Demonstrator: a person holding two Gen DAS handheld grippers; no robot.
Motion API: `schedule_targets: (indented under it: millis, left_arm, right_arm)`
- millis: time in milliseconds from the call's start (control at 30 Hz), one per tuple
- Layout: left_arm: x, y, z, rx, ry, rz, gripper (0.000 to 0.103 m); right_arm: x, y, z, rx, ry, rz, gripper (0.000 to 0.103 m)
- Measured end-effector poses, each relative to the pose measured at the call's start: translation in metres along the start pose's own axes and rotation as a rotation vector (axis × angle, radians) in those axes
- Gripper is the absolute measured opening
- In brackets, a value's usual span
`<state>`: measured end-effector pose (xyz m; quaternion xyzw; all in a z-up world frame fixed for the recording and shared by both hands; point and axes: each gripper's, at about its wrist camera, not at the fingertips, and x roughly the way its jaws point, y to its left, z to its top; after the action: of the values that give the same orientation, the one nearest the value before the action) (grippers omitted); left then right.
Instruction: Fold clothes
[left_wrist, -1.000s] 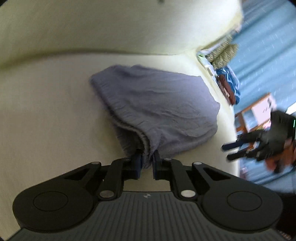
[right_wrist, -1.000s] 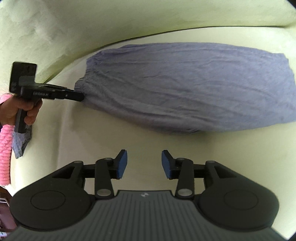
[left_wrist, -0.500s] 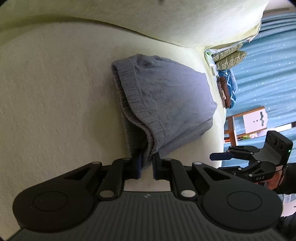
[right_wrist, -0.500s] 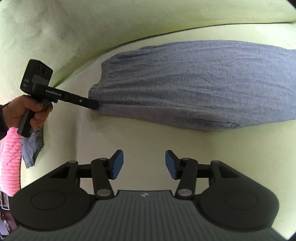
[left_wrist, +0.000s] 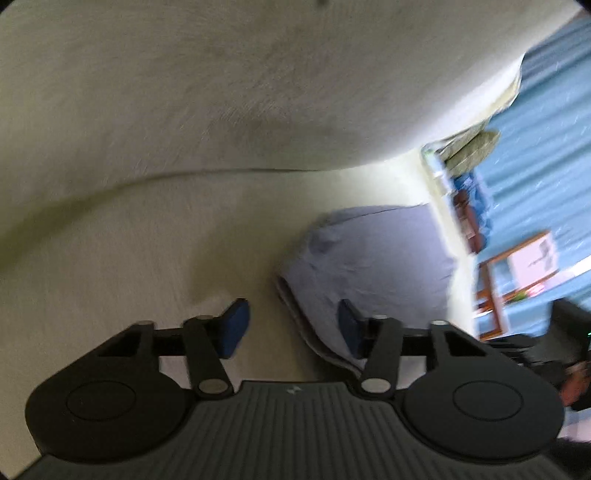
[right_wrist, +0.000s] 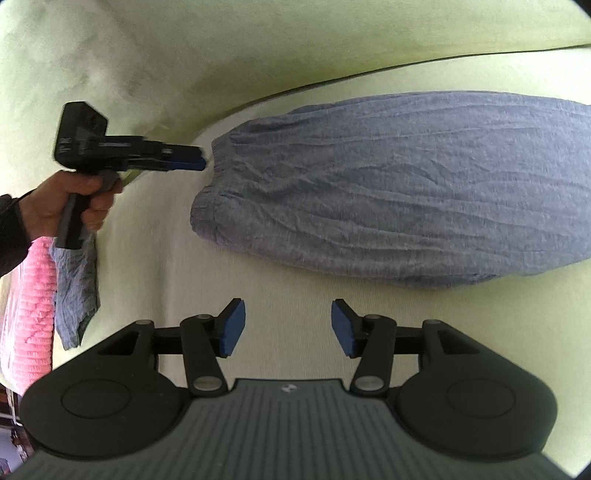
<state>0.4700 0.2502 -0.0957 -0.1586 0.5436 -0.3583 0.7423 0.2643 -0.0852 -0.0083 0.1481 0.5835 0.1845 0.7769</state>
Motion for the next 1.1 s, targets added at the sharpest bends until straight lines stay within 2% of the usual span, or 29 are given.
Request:
schedule_targets:
  millis: [133,233,300,333,367,467,567,633,767,933,1100]
  left_arm:
    - [0.012,-0.007,0.008,0.049,-0.012,0.002,0.041]
    - [0.02,-0.011,0.014,0.092,-0.002,-0.008,0.041]
    - [0.023,-0.011,0.018,0.112,0.021,-0.001,0.03]
    - [0.024,-0.011,0.021,0.122,0.033,0.002,0.02]
    - [0.026,-0.011,0.021,0.126,0.039,0.004,0.016]
    - [0.025,-0.011,0.023,0.188,0.056,0.007,0.014]
    - [0.024,-0.009,0.023,0.195,0.051,0.001,0.013]
    - [0.023,-0.007,0.022,0.195,0.045,-0.009,0.013]
    - [0.02,-0.003,0.022,0.181,0.038,-0.03,0.013]
    - [0.023,-0.002,0.021,0.188,0.028,-0.047,0.013]
    - [0.019,0.0,0.02,0.192,0.015,-0.052,0.014]
  right_arm:
    - [0.003,-0.002,0.0,0.021,-0.024,0.004,0.047]
    - [0.005,0.006,0.0,-0.037,-0.037,-0.034,0.047]
    - [0.008,0.026,0.002,-0.176,-0.05,-0.115,0.048]
    - [0.01,0.038,-0.001,-0.268,-0.063,-0.164,0.049]
    - [0.015,0.058,-0.008,-0.415,-0.088,-0.235,0.053]
    - [0.031,0.091,-0.023,-0.647,-0.134,-0.337,0.063]
    - [0.058,0.124,-0.041,-0.859,-0.18,-0.433,0.063]
    - [0.089,0.149,-0.055,-1.013,-0.237,-0.532,0.063]
    - [0.131,0.173,-0.061,-1.126,-0.297,-0.67,0.063]
    - [0.163,0.178,-0.056,-1.147,-0.324,-0.77,0.063]
    - [0.17,0.173,-0.049,-1.172,-0.346,-0.791,0.062]
